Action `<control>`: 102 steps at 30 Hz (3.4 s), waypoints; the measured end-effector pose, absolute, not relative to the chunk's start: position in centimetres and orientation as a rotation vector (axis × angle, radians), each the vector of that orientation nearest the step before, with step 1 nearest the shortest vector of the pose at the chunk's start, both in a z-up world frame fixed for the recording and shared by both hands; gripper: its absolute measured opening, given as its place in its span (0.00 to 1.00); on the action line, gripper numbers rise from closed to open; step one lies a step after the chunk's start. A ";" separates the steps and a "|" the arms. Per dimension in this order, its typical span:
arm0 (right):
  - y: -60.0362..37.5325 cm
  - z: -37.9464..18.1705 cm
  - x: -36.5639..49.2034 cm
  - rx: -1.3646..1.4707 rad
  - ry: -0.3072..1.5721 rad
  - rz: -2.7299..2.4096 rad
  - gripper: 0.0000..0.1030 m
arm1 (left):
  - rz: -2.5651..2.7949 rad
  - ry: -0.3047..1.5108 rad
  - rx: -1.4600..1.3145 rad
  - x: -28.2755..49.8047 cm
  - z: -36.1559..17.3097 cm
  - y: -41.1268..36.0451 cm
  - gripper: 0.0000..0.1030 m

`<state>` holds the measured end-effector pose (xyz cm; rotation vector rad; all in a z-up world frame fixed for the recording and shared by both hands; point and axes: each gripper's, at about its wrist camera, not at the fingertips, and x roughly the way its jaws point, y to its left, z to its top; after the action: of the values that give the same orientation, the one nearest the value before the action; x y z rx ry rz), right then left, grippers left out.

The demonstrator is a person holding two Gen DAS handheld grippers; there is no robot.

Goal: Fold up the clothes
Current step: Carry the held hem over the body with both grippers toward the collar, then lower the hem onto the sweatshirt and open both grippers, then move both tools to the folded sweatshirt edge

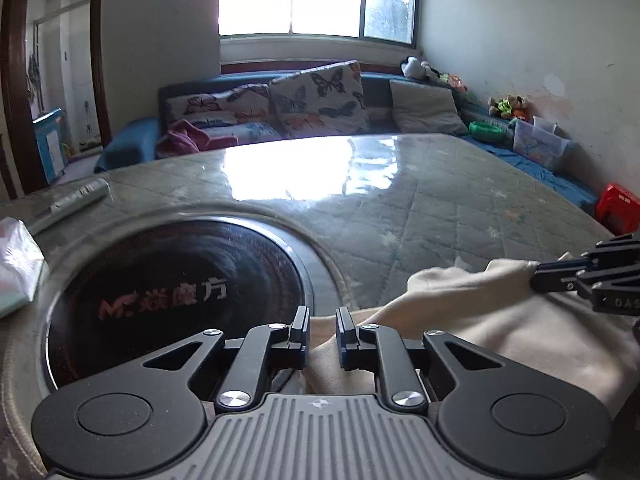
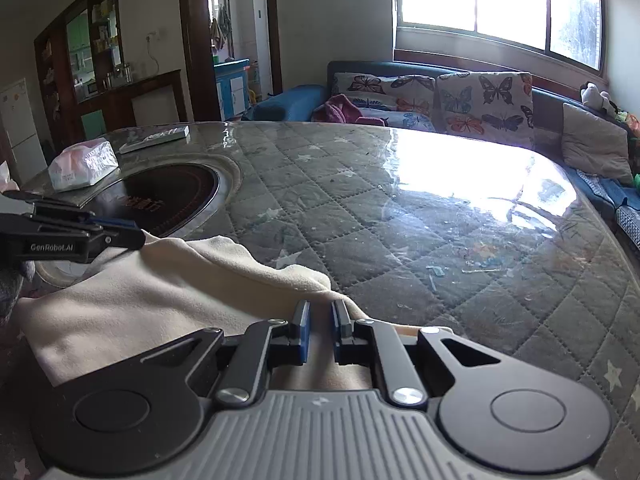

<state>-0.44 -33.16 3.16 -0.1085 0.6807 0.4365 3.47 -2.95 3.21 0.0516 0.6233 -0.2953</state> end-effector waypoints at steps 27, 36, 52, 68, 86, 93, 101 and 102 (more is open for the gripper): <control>-27.1 4.7 -4.5 -0.288 0.648 0.731 0.21 | -0.481 0.785 -0.042 6.1 2.9 -6.3 0.16; -26.0 4.6 -9.9 -0.428 0.622 0.887 0.22 | -0.444 0.795 -0.045 6.5 3.4 -4.7 0.15; -22.7 4.8 -8.5 -0.362 0.600 0.893 0.24 | -0.463 0.726 -0.108 1.2 4.9 -1.4 0.13; -30.7 5.2 -11.4 -0.246 0.641 0.688 0.24 | -0.493 0.698 -0.081 -2.5 2.6 -2.7 0.13; -38.2 4.5 -11.4 -0.221 0.697 0.613 0.23 | -0.538 0.705 -0.107 -4.2 4.2 -4.6 0.14; -38.9 4.4 -9.0 -0.145 0.703 0.568 0.21 | -0.627 0.713 -0.083 -3.3 3.8 -9.0 0.14; -37.4 5.7 -5.7 -0.196 0.663 0.575 0.21 | -0.615 0.728 -0.085 -0.7 3.5 -10.5 0.14; -37.1 5.6 -4.9 -0.197 0.667 0.576 0.21 | -0.605 0.735 -0.088 -0.2 3.4 -10.5 0.14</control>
<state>-4.92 -37.07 5.55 -0.1967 0.6667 0.5761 -0.24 -10.51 3.38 -0.0885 0.7350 -0.6052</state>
